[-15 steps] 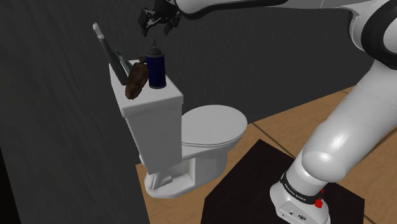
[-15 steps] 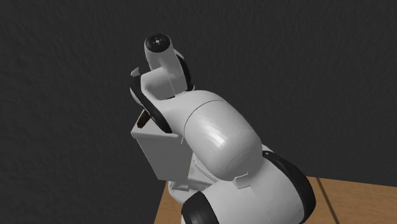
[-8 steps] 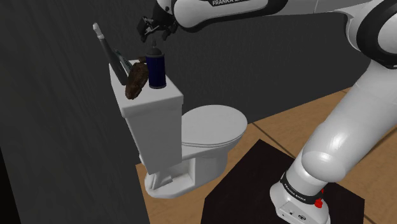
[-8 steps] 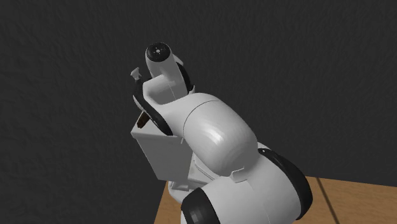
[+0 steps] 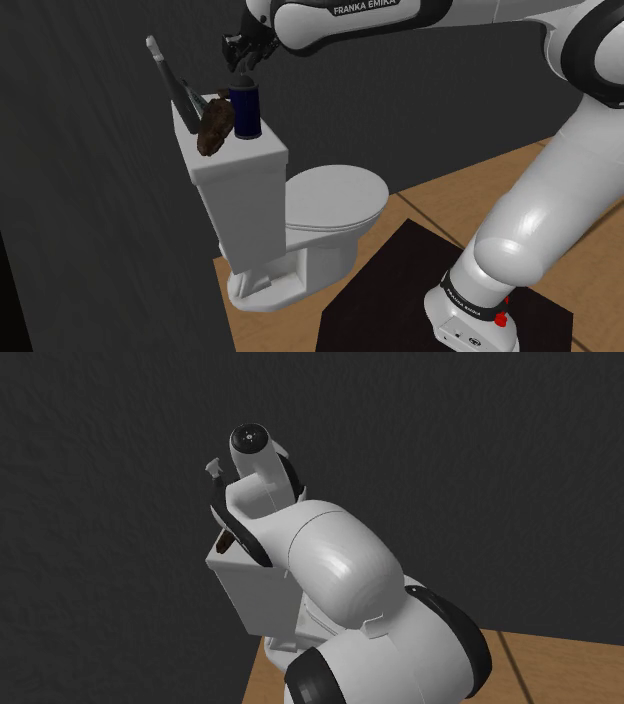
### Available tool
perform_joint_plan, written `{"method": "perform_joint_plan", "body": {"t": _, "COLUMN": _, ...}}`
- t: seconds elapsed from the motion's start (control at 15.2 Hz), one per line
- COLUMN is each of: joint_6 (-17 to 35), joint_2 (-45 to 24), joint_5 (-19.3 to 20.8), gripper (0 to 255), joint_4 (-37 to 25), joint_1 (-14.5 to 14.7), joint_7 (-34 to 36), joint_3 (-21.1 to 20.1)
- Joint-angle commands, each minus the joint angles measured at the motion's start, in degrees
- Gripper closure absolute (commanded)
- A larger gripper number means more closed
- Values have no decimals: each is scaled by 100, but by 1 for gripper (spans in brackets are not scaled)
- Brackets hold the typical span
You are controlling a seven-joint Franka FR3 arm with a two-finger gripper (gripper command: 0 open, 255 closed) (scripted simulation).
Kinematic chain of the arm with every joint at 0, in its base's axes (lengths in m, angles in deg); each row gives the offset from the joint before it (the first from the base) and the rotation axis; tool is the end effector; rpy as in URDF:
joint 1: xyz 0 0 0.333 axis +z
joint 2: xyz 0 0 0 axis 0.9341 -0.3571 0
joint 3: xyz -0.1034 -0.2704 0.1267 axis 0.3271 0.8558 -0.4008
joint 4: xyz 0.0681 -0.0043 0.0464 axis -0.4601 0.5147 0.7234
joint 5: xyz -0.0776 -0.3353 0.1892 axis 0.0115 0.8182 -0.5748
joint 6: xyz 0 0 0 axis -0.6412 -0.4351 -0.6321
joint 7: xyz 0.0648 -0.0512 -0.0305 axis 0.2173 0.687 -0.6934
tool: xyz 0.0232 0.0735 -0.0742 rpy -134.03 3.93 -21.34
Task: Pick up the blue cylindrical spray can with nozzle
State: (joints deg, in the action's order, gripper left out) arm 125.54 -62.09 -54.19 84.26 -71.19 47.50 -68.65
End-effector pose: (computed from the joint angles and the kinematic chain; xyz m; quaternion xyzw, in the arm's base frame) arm 0.5686 0.1524 0.6363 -0.9341 0.0184 -0.3564 0.0109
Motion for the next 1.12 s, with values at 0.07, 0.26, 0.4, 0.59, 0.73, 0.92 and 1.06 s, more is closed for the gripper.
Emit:
{"method": "perform_joint_plan", "body": {"t": 0.07, "joint_6": -1, "joint_2": -3, "joint_5": -4, "gripper": 255, "joint_4": 2, "joint_1": 3, "joint_7": -2, "joint_3": -4}}
{"method": "perform_joint_plan", "body": {"t": 0.26, "joint_6": -62, "joint_2": -5, "joint_5": -19, "gripper": 255, "joint_4": -61, "joint_1": 5, "joint_7": -22, "joint_3": -2}}
{"method": "perform_joint_plan", "body": {"t": 0.4, "joint_6": -213, "joint_2": -13, "joint_5": -49, "gripper": 255, "joint_4": -223, "joint_1": 11, "joint_7": -63, "joint_3": -4}}
{"method": "perform_joint_plan", "body": {"t": 0.59, "joint_6": -442, "joint_2": -36, "joint_5": -87, "gripper": 255, "joint_4": -476, "joint_1": 18, "joint_7": -120, "joint_3": -7}}
{"method": "perform_joint_plan", "body": {"t": 0.73, "joint_6": -598, "joint_2": -57, "joint_5": -106, "gripper": 255, "joint_4": -654, "joint_1": 23, "joint_7": -154, "joint_3": -11}}
{"method": "perform_joint_plan", "body": {"t": 0.92, "joint_6": -834, "joint_2": -101, "joint_5": -127, "gripper": 255, "joint_4": -934, "joint_1": 31, "joint_7": -201, "joint_3": -18}}
{"method": "perform_joint_plan", "body": {"t": 1.06, "joint_6": -994, "joint_2": -138, "joint_5": -136, "gripper": 255, "joint_4": -1130, "joint_1": 36, "joint_7": -228, "joint_3": -24}}
